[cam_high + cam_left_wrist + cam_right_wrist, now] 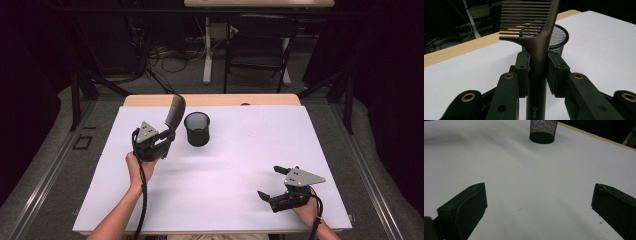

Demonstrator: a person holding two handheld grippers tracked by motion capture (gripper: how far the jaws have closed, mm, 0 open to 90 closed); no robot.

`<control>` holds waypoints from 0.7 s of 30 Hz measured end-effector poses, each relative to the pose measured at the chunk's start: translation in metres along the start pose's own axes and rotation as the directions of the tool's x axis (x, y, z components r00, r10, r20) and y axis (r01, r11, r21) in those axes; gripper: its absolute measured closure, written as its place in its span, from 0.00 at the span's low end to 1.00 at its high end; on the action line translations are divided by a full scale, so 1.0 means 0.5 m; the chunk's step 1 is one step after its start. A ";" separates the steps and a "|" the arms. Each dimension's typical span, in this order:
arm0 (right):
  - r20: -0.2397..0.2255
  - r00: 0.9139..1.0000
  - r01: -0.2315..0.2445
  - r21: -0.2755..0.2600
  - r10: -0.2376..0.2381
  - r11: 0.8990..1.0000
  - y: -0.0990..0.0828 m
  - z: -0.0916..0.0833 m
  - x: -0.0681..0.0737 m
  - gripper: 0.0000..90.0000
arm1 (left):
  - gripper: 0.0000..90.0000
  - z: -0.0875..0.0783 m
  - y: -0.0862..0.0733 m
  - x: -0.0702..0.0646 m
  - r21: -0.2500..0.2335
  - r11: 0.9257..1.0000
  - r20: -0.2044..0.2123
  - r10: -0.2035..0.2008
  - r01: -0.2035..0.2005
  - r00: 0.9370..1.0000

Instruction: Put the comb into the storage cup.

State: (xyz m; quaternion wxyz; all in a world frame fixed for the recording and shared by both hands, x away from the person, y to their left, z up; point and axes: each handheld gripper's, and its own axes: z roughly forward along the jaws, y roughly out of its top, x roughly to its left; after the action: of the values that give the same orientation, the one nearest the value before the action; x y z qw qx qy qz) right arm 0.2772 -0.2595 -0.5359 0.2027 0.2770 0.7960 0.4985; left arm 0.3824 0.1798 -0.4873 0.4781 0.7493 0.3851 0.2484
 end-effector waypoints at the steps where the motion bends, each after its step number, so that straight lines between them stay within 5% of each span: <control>1: 0.001 1.000 -0.001 0.000 0.001 1.000 0.000 0.000 -0.001 0.00 | 0.80 0.001 0.000 0.001 0.000 1.000 0.000 -0.001 0.001 1.000; 21: 0.002 1.000 -0.003 -0.001 0.003 1.000 0.000 0.001 0.000 0.00 | 0.80 0.012 0.021 0.002 -0.030 1.000 -0.007 0.000 -0.001 1.000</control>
State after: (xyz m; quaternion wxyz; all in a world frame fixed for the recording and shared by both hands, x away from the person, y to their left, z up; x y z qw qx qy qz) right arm 0.2775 -0.2592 -0.5361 0.2029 0.2786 0.7952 0.4988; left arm 0.3907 0.1749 -0.4802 0.4880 0.7412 0.3826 0.2568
